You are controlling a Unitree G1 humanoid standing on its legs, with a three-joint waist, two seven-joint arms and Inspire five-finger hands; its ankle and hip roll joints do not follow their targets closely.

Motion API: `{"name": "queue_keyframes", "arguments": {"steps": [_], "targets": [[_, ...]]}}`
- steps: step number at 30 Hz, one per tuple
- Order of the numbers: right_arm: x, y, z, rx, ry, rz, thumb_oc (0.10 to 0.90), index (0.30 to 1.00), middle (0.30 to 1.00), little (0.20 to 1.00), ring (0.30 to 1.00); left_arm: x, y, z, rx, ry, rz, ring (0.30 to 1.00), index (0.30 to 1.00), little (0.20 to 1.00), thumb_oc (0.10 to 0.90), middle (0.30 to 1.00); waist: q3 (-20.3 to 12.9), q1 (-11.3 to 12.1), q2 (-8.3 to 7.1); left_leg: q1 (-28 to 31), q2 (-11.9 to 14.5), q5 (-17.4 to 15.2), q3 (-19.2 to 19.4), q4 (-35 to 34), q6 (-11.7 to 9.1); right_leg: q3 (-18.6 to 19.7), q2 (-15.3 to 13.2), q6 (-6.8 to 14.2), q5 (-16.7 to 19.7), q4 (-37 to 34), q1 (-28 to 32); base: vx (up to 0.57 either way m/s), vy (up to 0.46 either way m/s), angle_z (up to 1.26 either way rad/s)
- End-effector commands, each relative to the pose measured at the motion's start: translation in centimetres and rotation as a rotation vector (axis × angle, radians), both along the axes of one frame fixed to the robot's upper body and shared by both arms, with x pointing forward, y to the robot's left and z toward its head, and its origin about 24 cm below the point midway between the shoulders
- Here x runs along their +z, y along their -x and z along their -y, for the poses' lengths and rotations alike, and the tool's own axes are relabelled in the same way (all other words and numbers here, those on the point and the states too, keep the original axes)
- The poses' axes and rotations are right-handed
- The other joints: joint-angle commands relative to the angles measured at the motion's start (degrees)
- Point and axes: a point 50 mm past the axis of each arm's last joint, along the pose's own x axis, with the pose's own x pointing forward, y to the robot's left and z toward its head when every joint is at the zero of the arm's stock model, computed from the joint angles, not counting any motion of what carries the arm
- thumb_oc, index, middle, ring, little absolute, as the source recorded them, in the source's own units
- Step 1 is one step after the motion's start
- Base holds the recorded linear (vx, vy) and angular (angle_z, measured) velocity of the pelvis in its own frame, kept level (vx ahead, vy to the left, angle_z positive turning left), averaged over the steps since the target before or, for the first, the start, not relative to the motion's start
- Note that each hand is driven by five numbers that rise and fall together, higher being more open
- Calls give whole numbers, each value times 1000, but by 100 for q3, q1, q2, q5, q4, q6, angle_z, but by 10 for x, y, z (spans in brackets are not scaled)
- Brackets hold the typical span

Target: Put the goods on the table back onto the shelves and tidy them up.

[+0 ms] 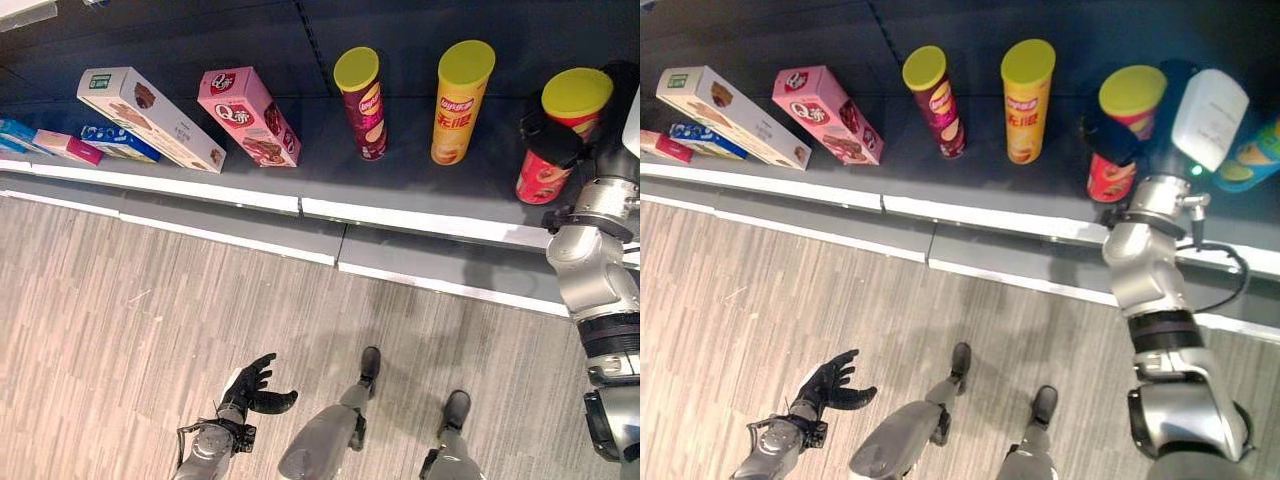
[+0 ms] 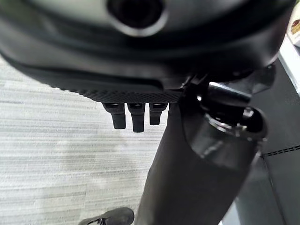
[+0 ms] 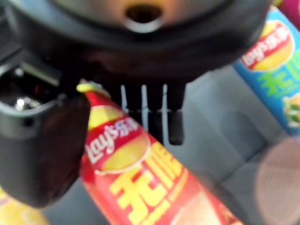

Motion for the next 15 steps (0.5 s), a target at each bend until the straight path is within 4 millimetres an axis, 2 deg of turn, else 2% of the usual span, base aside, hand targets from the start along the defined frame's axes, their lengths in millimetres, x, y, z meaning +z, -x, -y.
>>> {"name": "queue_keyframes", "arguments": {"steps": [1,7,15], "targets": [[85,24,-6,-33,158,333,400,300,300,300,300,10,-11,-11,4,-32,67,900,900,900,800,900,-407,105,-231,29,143,-526,-186,14,-542,108,-698,503,56,127,-121,0,0,0],[92,28,3,-70,145,361,400,300,300,300,300,12,-13,-10,9,-26,80,900,900,900,800,900,-411,131,-169,-39,114,-512,-214,14,-545,124,-719,519,65,118,-172,0,0,0],[90,27,8,-74,96,368,400,300,300,300,300,14,-15,-9,-2,-27,90,900,900,900,800,900,-411,159,-122,-87,87,-499,-246,14,-551,68,-741,529,50,122,-179,0,0,0]]}}
